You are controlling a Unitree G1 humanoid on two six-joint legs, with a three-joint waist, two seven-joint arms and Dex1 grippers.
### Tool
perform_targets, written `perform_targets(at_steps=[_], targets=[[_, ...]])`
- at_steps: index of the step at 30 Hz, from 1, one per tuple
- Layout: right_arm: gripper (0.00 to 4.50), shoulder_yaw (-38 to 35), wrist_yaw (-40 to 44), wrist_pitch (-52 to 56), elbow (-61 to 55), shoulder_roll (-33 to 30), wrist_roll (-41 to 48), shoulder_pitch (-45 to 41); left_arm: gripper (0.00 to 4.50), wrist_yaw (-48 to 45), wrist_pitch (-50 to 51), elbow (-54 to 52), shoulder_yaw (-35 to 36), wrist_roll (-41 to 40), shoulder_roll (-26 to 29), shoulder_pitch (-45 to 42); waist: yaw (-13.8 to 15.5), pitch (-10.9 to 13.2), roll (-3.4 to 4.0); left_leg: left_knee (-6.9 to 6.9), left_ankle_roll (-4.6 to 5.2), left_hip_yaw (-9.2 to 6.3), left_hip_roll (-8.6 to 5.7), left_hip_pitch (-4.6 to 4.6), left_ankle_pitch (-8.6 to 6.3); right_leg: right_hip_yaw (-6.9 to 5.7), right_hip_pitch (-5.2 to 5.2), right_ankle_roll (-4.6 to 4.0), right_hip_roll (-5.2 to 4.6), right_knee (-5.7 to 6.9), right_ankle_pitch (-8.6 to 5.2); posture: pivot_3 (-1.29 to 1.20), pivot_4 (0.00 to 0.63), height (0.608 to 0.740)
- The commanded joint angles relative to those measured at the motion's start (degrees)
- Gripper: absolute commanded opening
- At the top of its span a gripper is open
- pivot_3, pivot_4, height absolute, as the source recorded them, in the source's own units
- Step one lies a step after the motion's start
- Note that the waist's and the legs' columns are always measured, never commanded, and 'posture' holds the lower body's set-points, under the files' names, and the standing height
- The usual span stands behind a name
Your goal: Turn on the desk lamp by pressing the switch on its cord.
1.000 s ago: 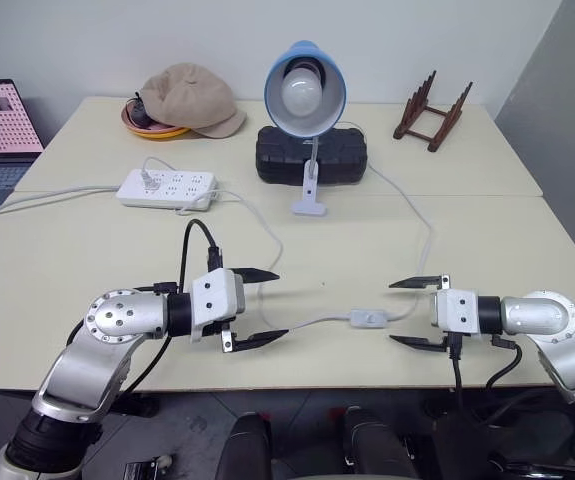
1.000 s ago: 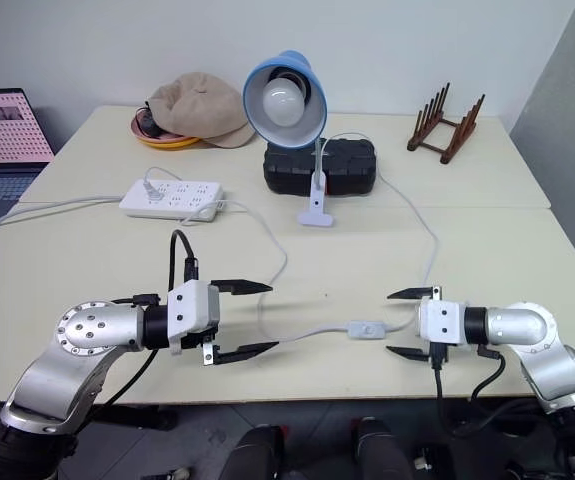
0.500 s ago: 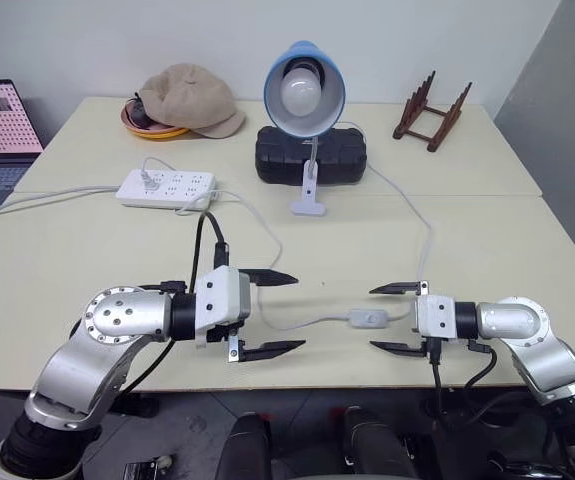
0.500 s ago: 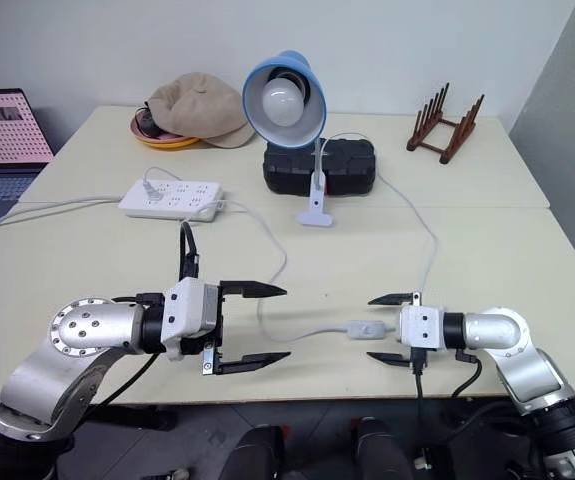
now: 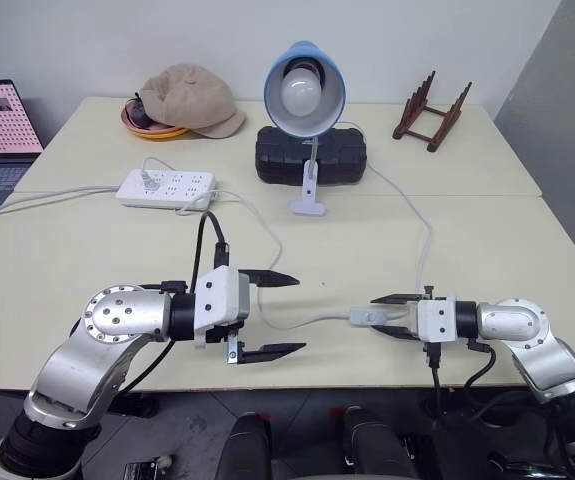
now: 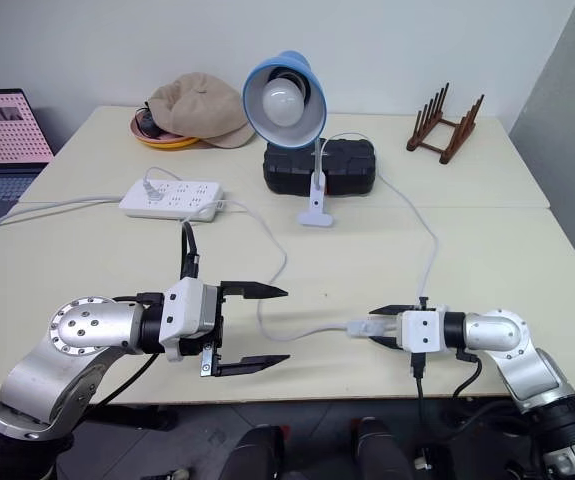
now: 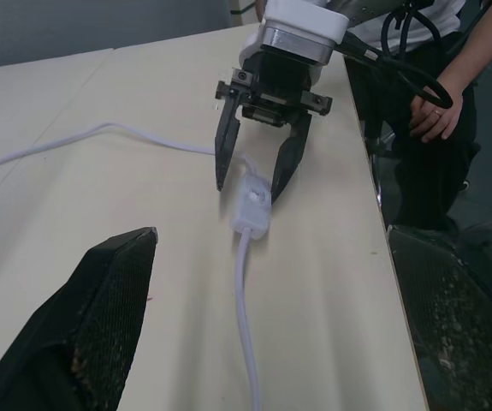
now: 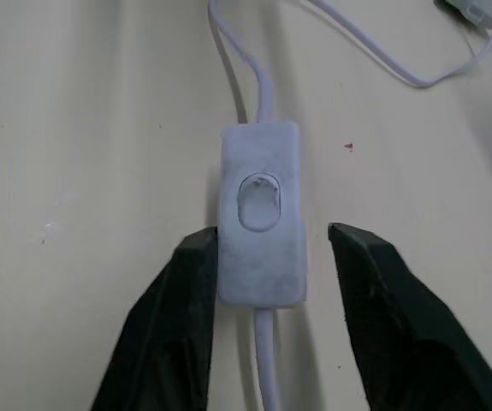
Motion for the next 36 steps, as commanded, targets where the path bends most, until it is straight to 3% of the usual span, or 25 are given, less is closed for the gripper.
perform_targets(at_steps=[1,9,11,13,15,17,22,28,36], targets=[[1.05,-0.49,-0.18,-1.63,0.05,-0.23,0.11,-0.77,4.5,0.33,-0.23,-1.26,0.09,-0.81,-0.18,-0.49,0.0,0.0,0.0,0.0,0.0,0.0,0.0,0.0,0.0,0.0,0.0,0.0,0.0,0.0,0.0,0.0,0.15,0.74],[1.04,-1.18,0.18,-1.5,0.37,-0.82,0.94,-1.02,4.5,2.78,3.29,-1.04,0.83,-1.98,-0.65,-0.9,0.01,0.0,0.0,0.0,0.0,0.0,0.0,0.0,0.0,0.0,0.0,0.0,0.0,0.0,0.0,0.0,0.15,0.74],[1.04,-1.31,-0.2,-0.03,-0.67,-0.42,1.38,-1.44,4.5,5.68,8.72,-1.2,2.13,-5.34,-1.4,-1.36,0.0,0.0,0.0,0.0,0.0,0.0,0.0,0.0,0.0,0.0,0.0,0.0,0.0,0.01,0.0,0.0,0.15,0.74],[1.04,-1.74,-1.29,3.97,-2.78,0.72,2.66,-2.39,4.5,12.17,22.67,-0.78,5.65,-17.58,-2.28,-3.02,0.0,0.0,0.0,0.01,0.0,-0.01,0.0,0.0,0.0,0.0,0.0,0.0,0.0,0.02,0.0,0.0,0.15,0.74],[1.04,-1.84,-2.9,8.46,-5.45,2.49,3.47,-4.4,4.5,21.62,35.25,2.07,10.09,-39.09,-1.65,-4.04,-0.11,0.01,-0.01,0.04,0.0,-0.07,0.01,0.0,0.0,-0.03,0.0,0.0,0.02,0.09,0.0,0.0,0.15,0.74],[1.04,-1.71,-4.62,11.62,-7.35,4.03,2.93,-6.06,4.5,32.4,37.99,4.74,12.09,-55.91,-1.4,-3.17,-0.49,0.02,0.01,0.05,0.0,-0.12,0.07,0.03,0.0,-0.05,0.0,0.0,0.05,0.18,0.0,0.0,0.15,0.74],[1.04,-2.0,-10.33,15.58,-8.54,5.9,-1.64,-8.82,4.5,46.31,36.44,1.44,11.56,-73.37,-1.36,2.46,-0.2,0.02,0.01,0.03,0.0,-0.14,0.05,0.02,0.0,-0.04,0.02,0.01,0.05,0.11,0.01,0.0,0.15,0.74],[1.04,-2.97,-14.75,27.16,-14.74,10.3,1.36,-9.77,4.5,55.77,29.55,-0.03,6.9,-67.01,-11.73,6.29,0.34,-0.02,0.04,0.04,-0.01,-0.1,-0.04,0.02,0.0,-0.01,0.05,0.0,-0.02,0.05,0.01,0.0,0.15,0.74],[1.04,-2.04,-15.1,30.84,-19.92,12.72,3.09,-9.46,4.5,56.63,24.91,4.83,4.24,-58.88,-22.47,1.95,0.36,-0.06,0.01,0.09,-0.02,-0.12,-0.06,0.01,0.01,-0.02,0.05,-0.01,0.02,0.05,0.02,0.0,0.15,0.74]])
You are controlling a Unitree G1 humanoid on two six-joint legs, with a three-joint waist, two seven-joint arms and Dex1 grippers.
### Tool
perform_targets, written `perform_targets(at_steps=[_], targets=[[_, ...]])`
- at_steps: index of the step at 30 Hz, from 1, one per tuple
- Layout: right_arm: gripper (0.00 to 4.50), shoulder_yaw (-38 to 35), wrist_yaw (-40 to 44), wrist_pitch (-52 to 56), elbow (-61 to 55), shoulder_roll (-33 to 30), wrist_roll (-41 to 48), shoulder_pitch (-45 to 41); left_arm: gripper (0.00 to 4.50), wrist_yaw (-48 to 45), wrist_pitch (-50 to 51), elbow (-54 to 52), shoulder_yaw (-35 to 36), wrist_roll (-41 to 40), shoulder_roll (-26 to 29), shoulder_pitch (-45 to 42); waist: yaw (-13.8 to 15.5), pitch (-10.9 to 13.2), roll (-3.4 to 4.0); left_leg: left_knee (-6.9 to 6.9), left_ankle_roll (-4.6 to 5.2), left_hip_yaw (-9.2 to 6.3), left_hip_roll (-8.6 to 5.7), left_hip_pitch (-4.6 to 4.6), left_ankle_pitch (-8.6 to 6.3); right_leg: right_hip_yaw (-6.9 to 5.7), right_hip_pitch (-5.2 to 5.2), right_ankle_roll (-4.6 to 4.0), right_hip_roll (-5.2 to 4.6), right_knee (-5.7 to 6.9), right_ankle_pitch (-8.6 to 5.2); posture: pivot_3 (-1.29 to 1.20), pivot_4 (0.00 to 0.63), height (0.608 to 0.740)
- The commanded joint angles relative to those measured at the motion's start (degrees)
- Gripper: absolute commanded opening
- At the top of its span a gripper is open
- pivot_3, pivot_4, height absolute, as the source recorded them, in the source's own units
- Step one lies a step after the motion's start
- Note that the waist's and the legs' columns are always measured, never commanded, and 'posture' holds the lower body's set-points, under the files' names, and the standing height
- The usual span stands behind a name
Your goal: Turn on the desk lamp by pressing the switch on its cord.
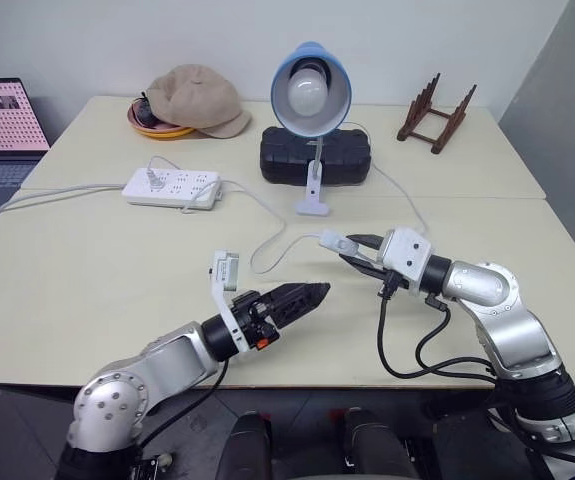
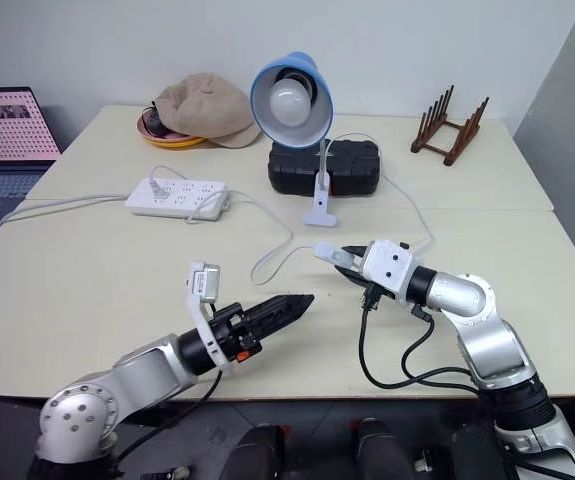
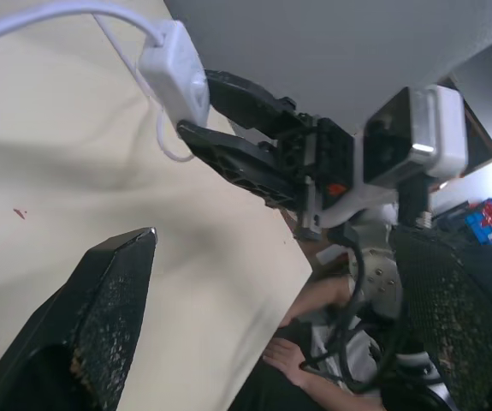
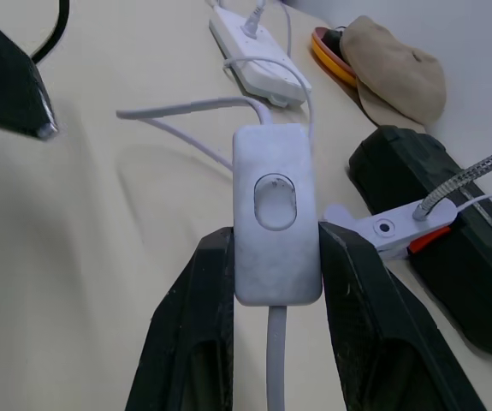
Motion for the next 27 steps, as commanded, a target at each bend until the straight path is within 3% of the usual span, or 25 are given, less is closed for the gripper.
perform_targets(at_steps=[1,27], targets=[[1.04,-0.85,0.13,-0.76,-2.74,-0.35,1.14,-0.54,4.5,-0.8,-1.39,0.98,0.8,1.3,-1.47,-2.38,-0.05,0.0,0.0,0.0,0.0,0.01,-0.01,0.0,0.0,0.01,0.0,0.0,0.0,0.01,0.0,0.0,0.15,0.74],[1.04,-1.14,3.27,-6.09,-5.53,-1.56,5.04,2.07,4.5,-5.68,2.27,7.73,1.34,3.26,-3.2,-8.68,-0.18,0.0,0.0,-0.06,0.0,0.01,0.0,-0.04,-0.01,0.01,-0.03,0.01,0.0,-0.08,-0.01,0.0,0.15,0.74]])
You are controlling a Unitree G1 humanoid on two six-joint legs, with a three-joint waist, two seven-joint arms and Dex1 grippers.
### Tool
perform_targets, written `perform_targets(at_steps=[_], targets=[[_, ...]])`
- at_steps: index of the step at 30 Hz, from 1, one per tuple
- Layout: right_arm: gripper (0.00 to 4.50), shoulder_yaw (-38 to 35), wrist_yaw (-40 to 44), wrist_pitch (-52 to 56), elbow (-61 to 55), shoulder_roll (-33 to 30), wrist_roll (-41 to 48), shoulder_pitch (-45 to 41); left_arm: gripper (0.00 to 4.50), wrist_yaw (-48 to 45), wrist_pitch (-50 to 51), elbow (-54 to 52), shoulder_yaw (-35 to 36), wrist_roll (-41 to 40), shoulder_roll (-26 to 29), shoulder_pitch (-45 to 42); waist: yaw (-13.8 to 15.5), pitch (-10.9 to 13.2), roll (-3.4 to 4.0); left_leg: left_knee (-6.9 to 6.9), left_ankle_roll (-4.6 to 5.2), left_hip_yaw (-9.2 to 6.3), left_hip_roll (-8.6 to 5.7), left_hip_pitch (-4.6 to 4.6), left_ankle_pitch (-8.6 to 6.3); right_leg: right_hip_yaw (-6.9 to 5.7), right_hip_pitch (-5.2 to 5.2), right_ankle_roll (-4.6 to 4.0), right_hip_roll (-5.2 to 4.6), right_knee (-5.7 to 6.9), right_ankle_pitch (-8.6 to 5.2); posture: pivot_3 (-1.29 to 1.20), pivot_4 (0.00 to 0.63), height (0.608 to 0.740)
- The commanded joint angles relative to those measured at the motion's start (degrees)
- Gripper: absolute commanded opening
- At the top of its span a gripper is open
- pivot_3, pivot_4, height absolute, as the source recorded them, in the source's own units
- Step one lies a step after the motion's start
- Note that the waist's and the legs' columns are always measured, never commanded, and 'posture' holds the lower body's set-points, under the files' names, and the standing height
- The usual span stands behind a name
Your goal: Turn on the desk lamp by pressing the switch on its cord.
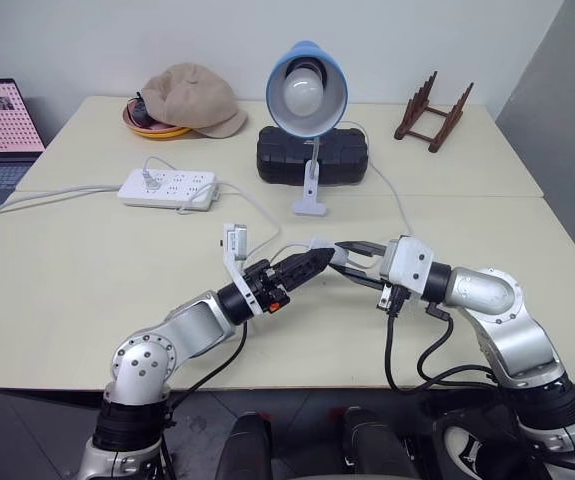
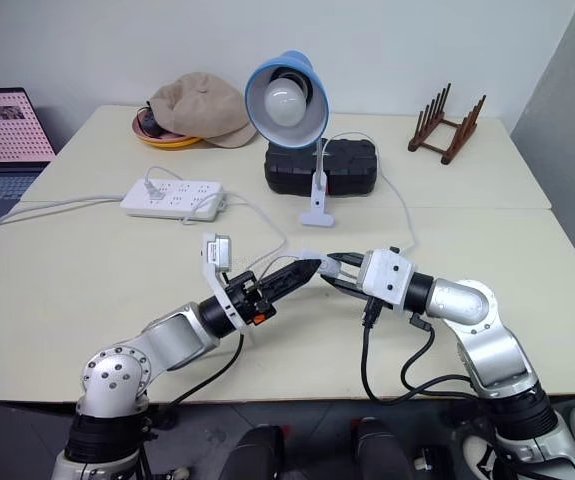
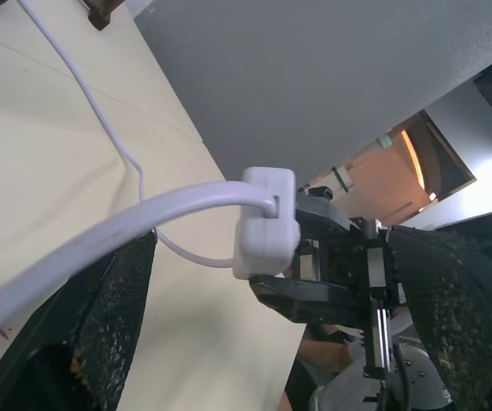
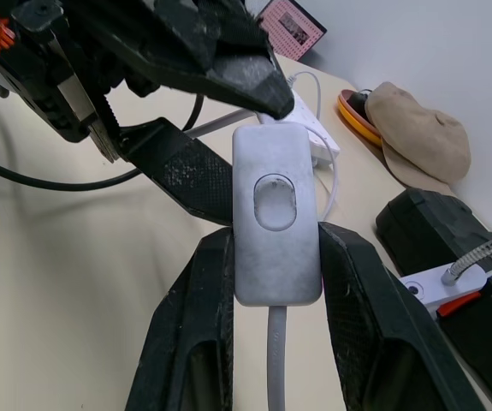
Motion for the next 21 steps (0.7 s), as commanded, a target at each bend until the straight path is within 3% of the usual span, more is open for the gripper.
perform_targets(at_steps=[1,3,7,21], targets=[[1.04,-1.13,0.06,-0.98,-2.85,-0.36,1.26,0.05,4.5,-0.81,0.18,-1.31,0.81,0.04,-0.68,-0.54,-0.01,0.0,0.0,0.0,0.0,0.0,0.0,0.0,0.0,0.0,0.0,0.0,0.0,0.0,0.0,0.0,0.15,0.74],[1.04,-1.11,0.16,-1.2,-3.06,-0.48,1.29,0.2,4.5,-0.8,0.35,-1.44,0.73,0.26,-0.86,-0.56,-0.01,0.0,0.0,0.0,0.0,0.0,0.0,0.0,0.0,0.0,0.0,0.0,0.0,-0.01,0.0,0.0,0.15,0.74],[1.04,-0.96,0.31,-1.5,-3.24,-0.77,1.39,0.32,3.88,-0.5,0.32,-1.57,0.8,0.3,-1.35,-0.62,-0.01,0.0,0.0,0.0,0.0,0.0,0.0,0.0,0.0,0.0,0.0,0.0,0.0,-0.02,0.0,0.0,0.15,0.74],[1.04,-0.75,0.6,-2.64,-2.23,-1.18,1.24,0.63,1.04,0.11,0.79,-2.51,1.15,-0.24,-1.66,-0.33,-0.02,0.0,-0.01,-0.01,-0.01,0.0,0.0,-0.02,-0.01,0.0,-0.01,0.0,-0.01,-0.07,0.0,0.0,0.15,0.74]])
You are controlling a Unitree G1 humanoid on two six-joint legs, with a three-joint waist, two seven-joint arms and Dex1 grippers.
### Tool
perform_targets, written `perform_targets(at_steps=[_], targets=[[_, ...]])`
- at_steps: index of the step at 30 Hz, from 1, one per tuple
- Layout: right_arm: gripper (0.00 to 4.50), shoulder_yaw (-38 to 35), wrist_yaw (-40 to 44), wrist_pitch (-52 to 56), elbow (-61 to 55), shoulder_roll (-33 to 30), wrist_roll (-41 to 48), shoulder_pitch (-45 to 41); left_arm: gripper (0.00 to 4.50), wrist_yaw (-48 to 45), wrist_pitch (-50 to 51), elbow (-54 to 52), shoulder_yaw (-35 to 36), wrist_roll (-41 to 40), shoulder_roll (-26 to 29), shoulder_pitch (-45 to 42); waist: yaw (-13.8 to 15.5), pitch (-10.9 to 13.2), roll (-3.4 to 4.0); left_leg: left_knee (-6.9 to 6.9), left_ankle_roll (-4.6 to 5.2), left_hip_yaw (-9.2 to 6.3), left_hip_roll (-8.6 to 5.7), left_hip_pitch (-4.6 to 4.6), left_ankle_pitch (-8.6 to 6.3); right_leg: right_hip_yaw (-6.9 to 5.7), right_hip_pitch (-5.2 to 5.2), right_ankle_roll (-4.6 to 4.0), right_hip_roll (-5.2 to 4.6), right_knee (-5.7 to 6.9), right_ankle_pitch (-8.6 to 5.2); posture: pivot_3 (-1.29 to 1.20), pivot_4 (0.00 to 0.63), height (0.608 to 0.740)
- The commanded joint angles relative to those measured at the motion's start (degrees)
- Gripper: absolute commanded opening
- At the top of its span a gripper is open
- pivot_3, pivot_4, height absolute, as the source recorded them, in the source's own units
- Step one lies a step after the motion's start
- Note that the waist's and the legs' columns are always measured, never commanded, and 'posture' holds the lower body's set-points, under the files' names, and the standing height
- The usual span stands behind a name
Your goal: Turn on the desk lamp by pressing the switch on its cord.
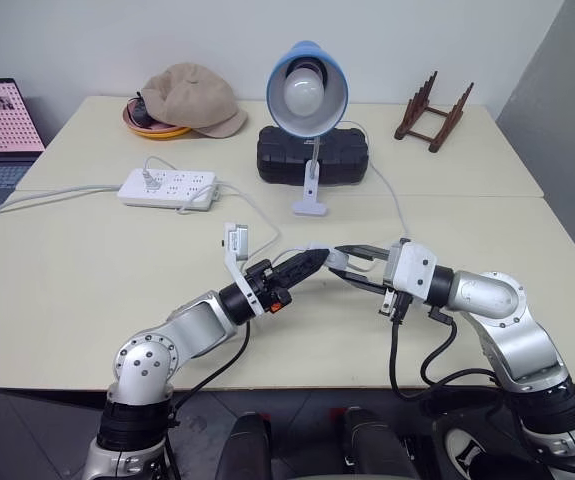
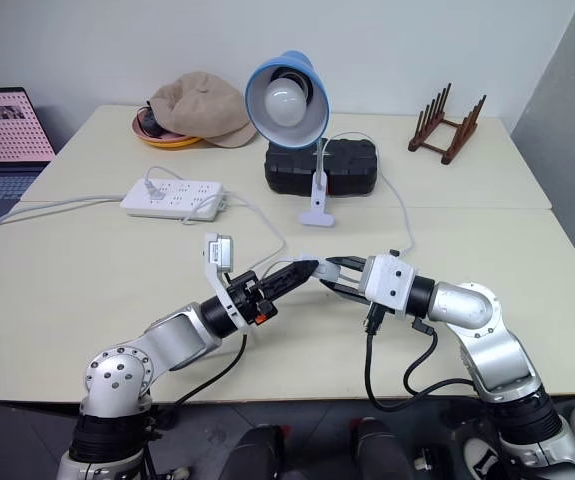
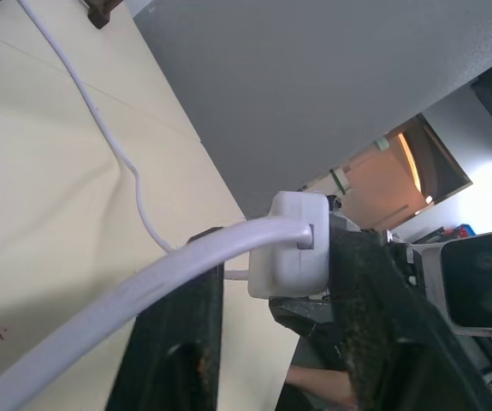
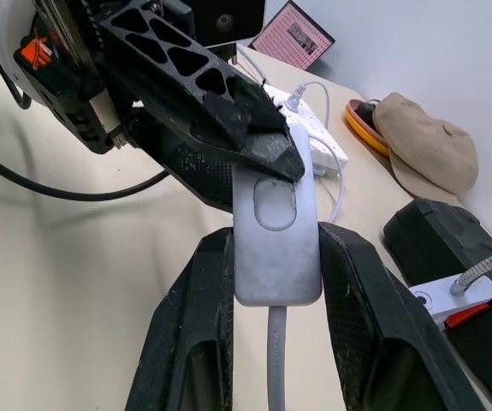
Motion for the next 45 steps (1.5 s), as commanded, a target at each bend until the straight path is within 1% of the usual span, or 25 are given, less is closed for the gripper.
perform_targets(at_steps=[1,3,11,13,14,16,30,33,35,36,37,45], targets=[[1.04,-0.71,-0.06,-1.16,-1.78,-0.26,0.41,-0.42,0.79,-0.03,0.46,-2.06,0.53,-0.49,-0.31,-0.29,0.0,0.0,0.0,0.0,0.0,0.0,0.0,0.0,0.0,0.0,0.0,0.0,0.0,0.0,0.0,0.0,0.15,0.74],[1.04,-0.6,0.0,-1.23,-1.92,-0.26,0.36,-0.5,0.46,-0.08,0.63,-2.2,0.45,-0.34,-0.2,-0.22,0.0,0.0,0.0,-0.02,0.0,0.0,0.0,0.0,0.0,0.0,-0.01,0.0,0.0,0.0,0.0,0.0,0.15,0.74],[1.04,-0.51,0.23,-1.34,-2.03,-0.44,0.27,-0.55,0.44,-0.18,0.89,-3.24,-0.26,0.69,-0.31,-0.05,0.0,0.0,0.0,-0.03,-0.01,0.0,0.0,-0.02,0.0,0.0,-0.01,0.0,0.0,-0.06,0.0,0.0,0.15,0.74],[1.04,-0.52,0.36,-1.4,-2.01,-0.57,0.28,-0.41,1.15,0.1,0.78,-3.61,0.01,0.23,-0.52,0.15,0.0,0.0,0.0,-0.05,-0.01,0.0,0.0,-0.02,-0.01,0.0,-0.01,0.0,0.0,-0.08,0.0,0.0,0.15,0.74],[1.04,-0.52,0.44,-1.43,-1.93,-0.64,0.28,-0.34,1.18,0.52,0.89,-3.5,0.05,0.19,-0.5,0.05,-0.01,0.0,0.0,-0.06,-0.01,0.0,0.0,-0.02,-0.01,0.0,-0.01,0.0,0.0,-0.09,0.0,0.0,0.15,0.74],[1.04,-0.5,0.53,-1.45,-1.88,-0.75,0.28,-0.18,1.63,0.85,1.19,-3.44,0.11,0.02,-0.49,-0.04,-0.01,0.0,0.0,-0.07,-0.01,0.0,0.0,-0.03,-0.01,0.0,-0.01,0.0,0.0,-0.11,0.0,0.0,0.15,0.74],[1.04,-0.39,0.52,-1.11,-2.43,-1.04,0.29,0.08,1.63,0.59,2.39,-3.59,0.08,-0.66,-1.13,-0.22,0.0,0.01,-0.01,-0.1,-0.02,0.0,0.0,-0.05,-0.01,0.0,-0.02,0.0,0.0,-0.16,0.0,0.0,0.15,0.74],[1.04,-0.36,0.54,-1.08,-2.35,-1.1,0.33,0.07,1.16,0.52,2.22,-3.21,0.56,-0.79,-1.16,-0.3,0.0,0.01,-0.01,-0.1,-0.02,0.0,0.0,-0.05,-0.01,0.0,-0.02,0.0,0.0,-0.17,0.0,0.0,0.15,0.74],[1.04,-0.32,0.53,-1.11,-2.36,-1.17,0.35,0.12,0.67,0.59,2.26,-3.28,0.82,-1.34,-1.2,-0.14,0.0,0.01,-0.01,-0.11,-0.02,0.0,0.0,-0.05,-0.02,0.0,-0.02,0.0,0.0,-0.18,0.0,0.0,0.15,0.74],[1.04,-0.32,0.52,-1.11,-2.33,-1.19,0.38,0.14,0.55,0.62,2.3,-3.4,0.91,-1.56,-1.21,-0.05,-0.01,0.01,-0.01,-0.11,-0.02,0.0,0.0,-0.05,-0.02,-0.01,-0.02,0.0,0.0,-0.18,0.0,0.0,0.15,0.74],[1.04,-0.31,0.5,-1.1,-2.34,-1.21,0.4,0.17,0.49,0.64,2.32,-3.52,0.97,-1.69,-1.21,0.04,-0.01,0.01,-0.01,-0.11,-0.02,0.0,0.0,-0.05,-0.02,0.0,-0.02,0.0,0.0,-0.18,0.0,0.0,0.15,0.74],[1.04,-0.22,0.63,-1.34,-1.92,-1.11,0.28,-0.06,0.49,0.79,2.32,-3.91,1.01,-1.4,-0.87,0.43,0.0,0.01,-0.01,-0.12,-0.04,0.0,0.0,-0.05,-0.02,0.0,-0.03,0.0,-0.01,-0.21,0.0,0.0,0.15,0.74]])
